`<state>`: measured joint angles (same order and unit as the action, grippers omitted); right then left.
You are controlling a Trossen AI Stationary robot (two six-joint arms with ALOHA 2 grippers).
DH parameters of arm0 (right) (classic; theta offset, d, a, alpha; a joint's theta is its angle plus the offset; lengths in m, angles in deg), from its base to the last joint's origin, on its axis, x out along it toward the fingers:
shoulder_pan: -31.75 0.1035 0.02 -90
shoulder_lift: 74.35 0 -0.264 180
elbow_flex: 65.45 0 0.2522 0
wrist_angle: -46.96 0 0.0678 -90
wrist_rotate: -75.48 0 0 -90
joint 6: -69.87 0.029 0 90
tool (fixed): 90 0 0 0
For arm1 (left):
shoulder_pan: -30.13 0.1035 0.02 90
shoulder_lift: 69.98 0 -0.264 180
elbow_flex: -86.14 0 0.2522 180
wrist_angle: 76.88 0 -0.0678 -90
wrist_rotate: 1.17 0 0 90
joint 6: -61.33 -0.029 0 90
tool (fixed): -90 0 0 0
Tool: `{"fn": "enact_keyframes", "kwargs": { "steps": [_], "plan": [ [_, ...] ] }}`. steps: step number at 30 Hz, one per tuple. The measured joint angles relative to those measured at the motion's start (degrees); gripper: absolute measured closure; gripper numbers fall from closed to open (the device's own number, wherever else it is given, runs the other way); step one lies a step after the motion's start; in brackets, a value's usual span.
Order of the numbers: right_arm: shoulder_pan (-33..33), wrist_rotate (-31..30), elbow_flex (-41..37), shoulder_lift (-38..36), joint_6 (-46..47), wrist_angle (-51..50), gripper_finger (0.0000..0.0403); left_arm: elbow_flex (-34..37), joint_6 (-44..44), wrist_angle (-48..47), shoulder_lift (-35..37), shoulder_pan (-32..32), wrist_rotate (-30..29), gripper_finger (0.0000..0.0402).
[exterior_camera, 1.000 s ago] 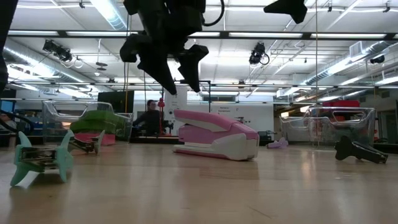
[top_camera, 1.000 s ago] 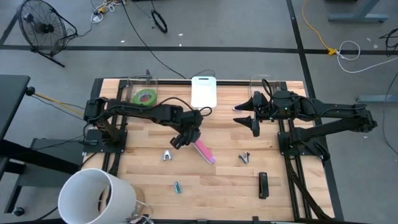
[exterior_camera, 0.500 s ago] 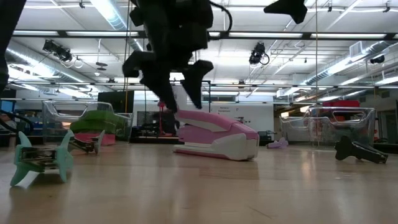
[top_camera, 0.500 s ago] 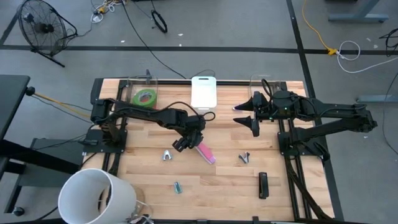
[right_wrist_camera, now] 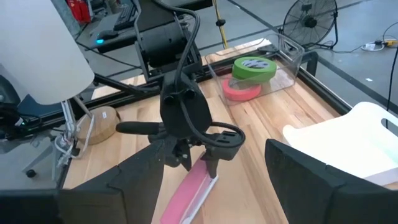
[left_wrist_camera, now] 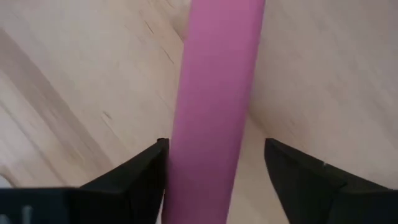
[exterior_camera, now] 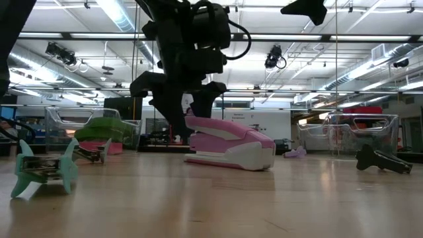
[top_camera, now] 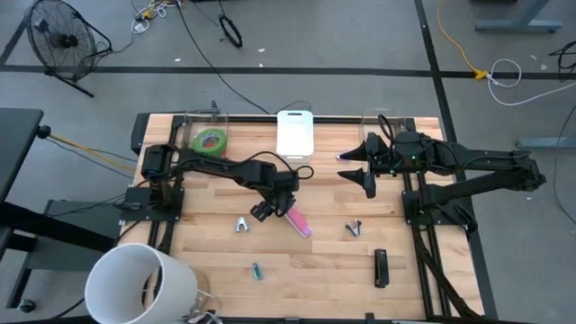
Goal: Pick and place Stapler, Stapler remover, tape
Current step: Put the pink stapler into the right transparent bin
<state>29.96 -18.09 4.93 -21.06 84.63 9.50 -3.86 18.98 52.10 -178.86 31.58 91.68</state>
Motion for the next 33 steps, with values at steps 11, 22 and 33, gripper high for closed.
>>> {"fn": "enact_keyframes", "kwargs": {
  "steps": [11,22,33],
  "plan": [
    [0.00,0.00,0.00,0.00,-0.17,-0.03,0.0127,0.00,0.00,-0.17,0.13,-0.11,0.09,0.0268],
    [0.02,0.00,0.00,0.00,-0.03,-0.03,0.0127,0.00,-0.19,-0.03,0.13,-0.09,0.04,0.0265],
    [0.02,0.00,0.00,0.00,0.78,3.13,0.0127,-1.22,9.11,-1.42,0.15,0.04,7.73,0.0269]
  ]
}}
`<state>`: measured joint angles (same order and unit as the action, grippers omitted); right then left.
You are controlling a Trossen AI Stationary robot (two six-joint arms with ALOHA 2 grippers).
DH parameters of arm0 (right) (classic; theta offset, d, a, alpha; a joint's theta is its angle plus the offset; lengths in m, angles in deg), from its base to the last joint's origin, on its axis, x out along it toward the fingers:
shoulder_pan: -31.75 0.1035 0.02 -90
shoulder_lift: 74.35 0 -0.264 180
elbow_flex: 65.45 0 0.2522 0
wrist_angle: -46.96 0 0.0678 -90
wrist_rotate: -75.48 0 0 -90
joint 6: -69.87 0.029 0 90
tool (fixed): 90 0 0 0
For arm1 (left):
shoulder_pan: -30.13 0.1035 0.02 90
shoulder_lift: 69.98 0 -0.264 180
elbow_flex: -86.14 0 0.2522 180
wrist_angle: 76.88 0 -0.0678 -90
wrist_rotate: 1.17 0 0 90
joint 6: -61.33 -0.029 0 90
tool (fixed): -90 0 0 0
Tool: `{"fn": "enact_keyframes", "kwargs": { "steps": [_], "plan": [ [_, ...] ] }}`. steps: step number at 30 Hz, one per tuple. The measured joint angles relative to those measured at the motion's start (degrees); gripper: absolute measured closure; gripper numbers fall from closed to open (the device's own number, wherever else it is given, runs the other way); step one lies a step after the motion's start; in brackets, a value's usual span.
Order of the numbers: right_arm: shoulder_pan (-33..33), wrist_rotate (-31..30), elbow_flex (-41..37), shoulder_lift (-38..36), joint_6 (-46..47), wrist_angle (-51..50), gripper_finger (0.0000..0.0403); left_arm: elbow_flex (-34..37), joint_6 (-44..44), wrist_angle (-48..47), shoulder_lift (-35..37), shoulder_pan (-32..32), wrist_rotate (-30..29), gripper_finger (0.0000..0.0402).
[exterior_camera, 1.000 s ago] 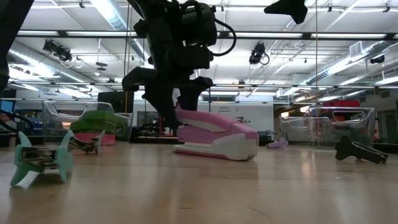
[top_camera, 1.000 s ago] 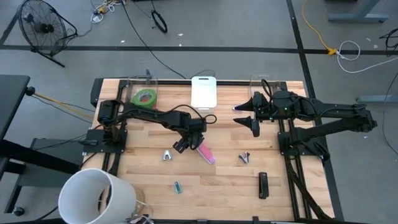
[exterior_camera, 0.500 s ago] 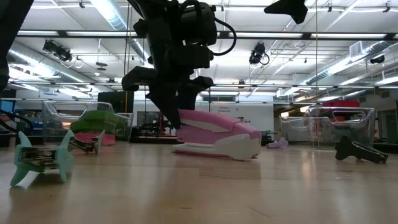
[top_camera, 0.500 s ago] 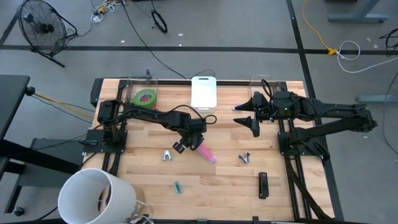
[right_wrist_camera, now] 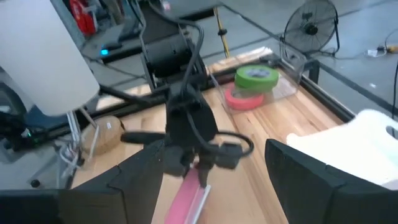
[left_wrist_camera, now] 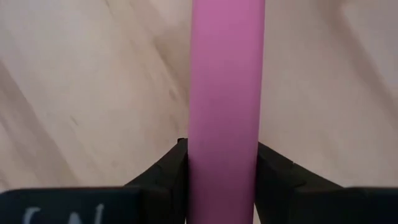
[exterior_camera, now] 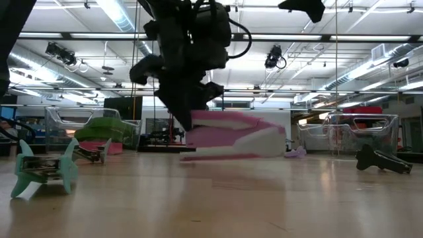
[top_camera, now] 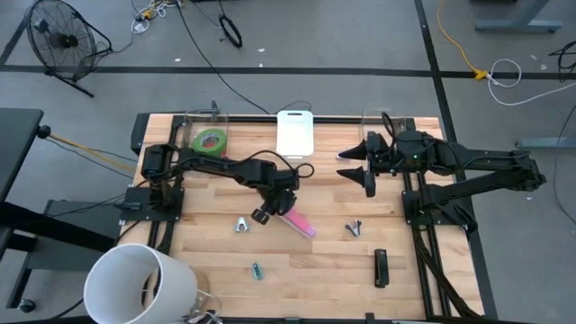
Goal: Pick and place Stapler, Stapler remover, tape
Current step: Put the pink stapler into the right transparent bin
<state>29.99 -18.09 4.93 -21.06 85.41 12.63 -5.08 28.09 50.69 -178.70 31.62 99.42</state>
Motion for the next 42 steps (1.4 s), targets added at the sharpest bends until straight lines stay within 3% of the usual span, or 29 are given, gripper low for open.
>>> {"fn": "enact_keyframes", "kwargs": {
  "steps": [15,29,42],
  "plan": [
    [0.00,-2.08,-0.02,-4.69,-4.92,13.37,0.0127,-20.43,2.10,-11.26,0.09,1.51,-0.34,0.0269],
    [0.00,-9.53,-0.02,-12.30,-7.84,8.55,0.0127,-38.33,2.20,-21.21,0.09,7.49,-4.99,0.0269],
    [0.00,-9.56,-0.02,-12.46,-10.54,3.43,0.0127,-48.59,2.63,-21.79,0.11,12.02,-5.90,0.0269]
  ]
}}
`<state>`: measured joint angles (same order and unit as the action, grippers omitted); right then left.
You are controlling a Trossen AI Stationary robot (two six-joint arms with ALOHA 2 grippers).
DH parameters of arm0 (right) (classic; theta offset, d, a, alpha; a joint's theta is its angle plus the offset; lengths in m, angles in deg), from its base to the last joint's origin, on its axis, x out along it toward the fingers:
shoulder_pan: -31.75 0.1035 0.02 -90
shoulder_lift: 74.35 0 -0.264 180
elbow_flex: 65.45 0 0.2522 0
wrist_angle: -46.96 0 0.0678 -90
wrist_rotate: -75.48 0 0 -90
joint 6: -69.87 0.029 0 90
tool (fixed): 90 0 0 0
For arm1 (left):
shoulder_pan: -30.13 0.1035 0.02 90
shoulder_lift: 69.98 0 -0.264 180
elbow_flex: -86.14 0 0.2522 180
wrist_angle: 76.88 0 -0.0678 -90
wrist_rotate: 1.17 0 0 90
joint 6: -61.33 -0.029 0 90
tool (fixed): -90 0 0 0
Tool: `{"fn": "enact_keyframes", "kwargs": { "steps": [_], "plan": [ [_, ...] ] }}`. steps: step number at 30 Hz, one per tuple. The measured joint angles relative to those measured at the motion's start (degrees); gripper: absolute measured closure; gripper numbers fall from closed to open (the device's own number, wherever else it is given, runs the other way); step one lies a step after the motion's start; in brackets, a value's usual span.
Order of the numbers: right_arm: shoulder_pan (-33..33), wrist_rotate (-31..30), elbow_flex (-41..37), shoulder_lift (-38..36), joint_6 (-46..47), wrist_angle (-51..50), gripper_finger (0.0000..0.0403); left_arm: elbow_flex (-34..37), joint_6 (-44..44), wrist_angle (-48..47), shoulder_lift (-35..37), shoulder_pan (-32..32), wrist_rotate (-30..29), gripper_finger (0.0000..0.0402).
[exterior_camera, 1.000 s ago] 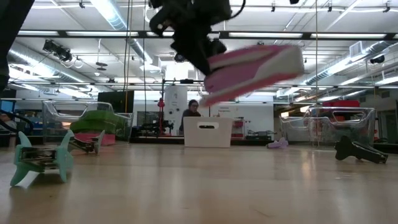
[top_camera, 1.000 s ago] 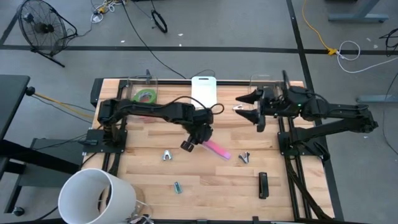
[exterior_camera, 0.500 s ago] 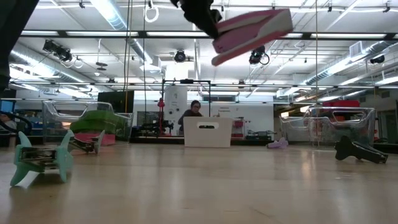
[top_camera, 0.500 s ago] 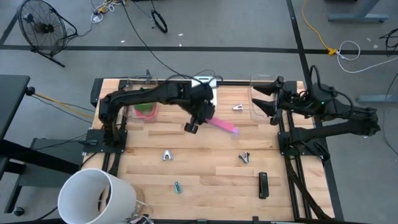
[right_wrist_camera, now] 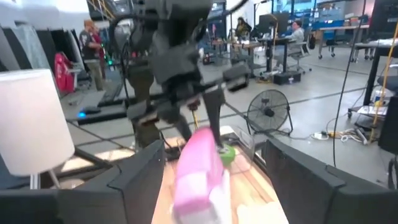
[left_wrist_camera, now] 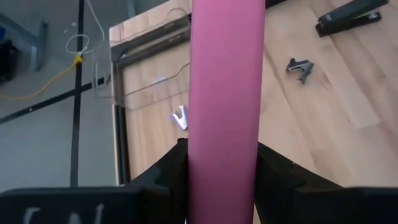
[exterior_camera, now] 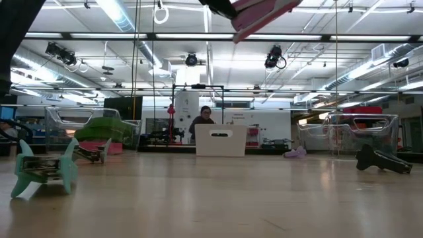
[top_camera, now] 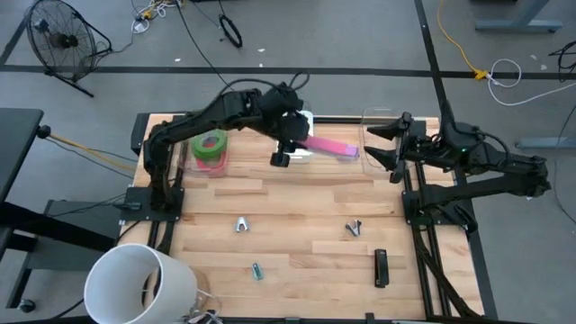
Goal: Pick and place Stapler, Stapler remover, tape
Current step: Put the pink stapler into the right transparent bin
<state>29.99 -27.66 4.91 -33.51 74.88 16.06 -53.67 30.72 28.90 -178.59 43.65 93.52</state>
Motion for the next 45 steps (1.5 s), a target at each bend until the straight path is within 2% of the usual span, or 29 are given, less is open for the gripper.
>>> {"fn": "enact_keyframes", "kwargs": {
  "steps": [12,24,30,38,45],
  "plan": [
    [0.00,-1.45,0.00,1.25,0.03,-9.76,0.0127,-0.13,0.00,-5.13,-0.02,2.19,-0.22,0.0269],
    [0.00,-0.78,0.57,9.59,-1.71,-8.65,0.0127,-0.05,0.02,-7.63,-0.97,2.06,-0.19,0.0269],
    [-0.06,-0.36,8.08,13.93,-3.64,-11.06,0.0127,-0.05,-0.03,-9.75,-1.16,2.03,-0.15,0.0269],
    [-2.10,-0.17,23.04,21.55,-4.01,-25.14,0.0127,-0.03,-0.06,-9.92,-1.20,2.03,-0.15,0.0269],
    [-3.80,4.14,26.28,26.71,-4.21,-27.75,0.0127,-0.03,-0.04,-9.90,-1.22,2.03,-0.15,0.0269]
  ]
}}
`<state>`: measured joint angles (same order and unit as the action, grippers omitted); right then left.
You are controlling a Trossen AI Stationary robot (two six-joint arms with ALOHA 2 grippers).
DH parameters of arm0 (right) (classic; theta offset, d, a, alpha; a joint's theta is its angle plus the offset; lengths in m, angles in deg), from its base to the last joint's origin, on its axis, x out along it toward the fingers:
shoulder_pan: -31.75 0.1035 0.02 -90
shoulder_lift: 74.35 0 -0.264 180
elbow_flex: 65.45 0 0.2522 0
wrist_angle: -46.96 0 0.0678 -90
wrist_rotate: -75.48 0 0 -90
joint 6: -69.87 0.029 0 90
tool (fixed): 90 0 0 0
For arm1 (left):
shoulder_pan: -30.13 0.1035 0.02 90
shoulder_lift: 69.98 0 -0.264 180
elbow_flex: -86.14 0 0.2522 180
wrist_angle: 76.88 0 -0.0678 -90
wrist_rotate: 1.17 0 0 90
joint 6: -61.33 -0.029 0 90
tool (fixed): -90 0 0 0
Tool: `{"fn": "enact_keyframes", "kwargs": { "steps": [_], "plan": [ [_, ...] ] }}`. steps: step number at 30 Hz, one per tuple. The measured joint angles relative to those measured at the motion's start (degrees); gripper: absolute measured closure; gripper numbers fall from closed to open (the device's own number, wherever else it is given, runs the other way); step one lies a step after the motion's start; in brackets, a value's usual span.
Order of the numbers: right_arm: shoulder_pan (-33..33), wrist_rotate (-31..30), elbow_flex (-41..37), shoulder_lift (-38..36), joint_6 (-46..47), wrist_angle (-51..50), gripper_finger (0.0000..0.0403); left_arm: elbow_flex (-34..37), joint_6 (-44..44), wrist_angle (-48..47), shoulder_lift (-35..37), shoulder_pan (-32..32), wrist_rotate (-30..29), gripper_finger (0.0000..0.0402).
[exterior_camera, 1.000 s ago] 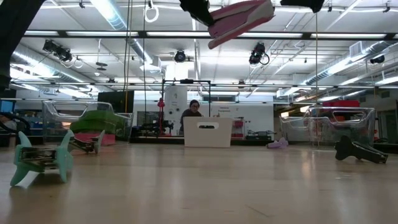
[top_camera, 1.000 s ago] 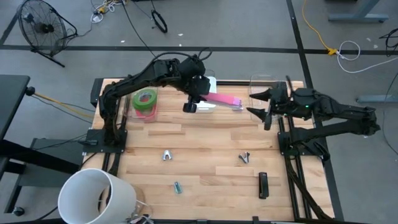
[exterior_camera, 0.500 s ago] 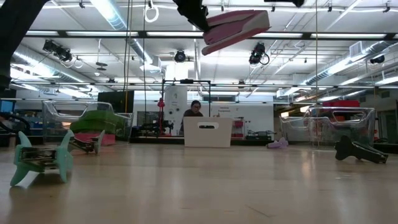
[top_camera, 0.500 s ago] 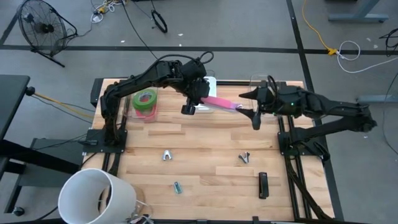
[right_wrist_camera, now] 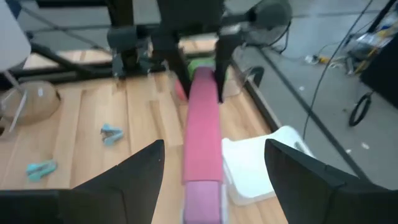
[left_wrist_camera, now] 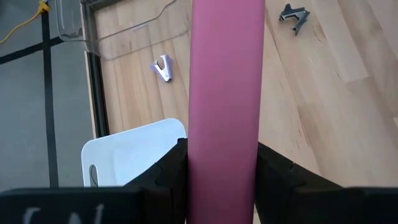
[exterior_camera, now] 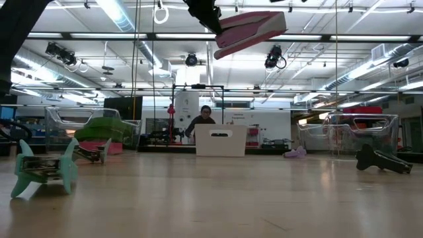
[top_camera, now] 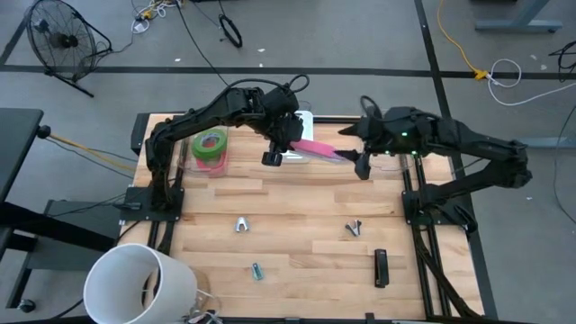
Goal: Pick and place Stapler, Stapler remover, tape
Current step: Put the pink stapler into the right transparent bin
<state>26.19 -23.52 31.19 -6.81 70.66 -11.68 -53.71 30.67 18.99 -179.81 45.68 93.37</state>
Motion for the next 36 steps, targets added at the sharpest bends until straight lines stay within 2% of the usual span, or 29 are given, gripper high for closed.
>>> {"fn": "enact_keyframes", "kwargs": {
  "steps": [14,21,26,33,36],
  "plan": [
    [-0.09,-0.25,0.00,9.88,-3.03,-1.55,0.0127,-0.01,0.02,-0.04,-0.01,0.00,0.00,0.0269],
    [-0.09,-1.48,0.00,11.51,-3.15,-0.85,0.0131,0.01,0.04,-0.36,-0.01,0.00,0.00,0.0269],
    [-0.09,-1.48,0.00,11.50,-2.95,-0.84,0.0171,0.01,0.04,-0.84,-0.01,0.00,0.00,0.0269],
    [-0.12,-0.79,0.00,11.48,-2.52,-0.87,0.0267,0.01,0.52,-1.25,-0.01,0.00,0.02,0.0269],
    [-0.14,-0.87,0.00,11.48,-2.58,-0.90,0.0270,0.01,0.41,-1.16,-0.01,0.00,0.07,0.0269]
  ]
}}
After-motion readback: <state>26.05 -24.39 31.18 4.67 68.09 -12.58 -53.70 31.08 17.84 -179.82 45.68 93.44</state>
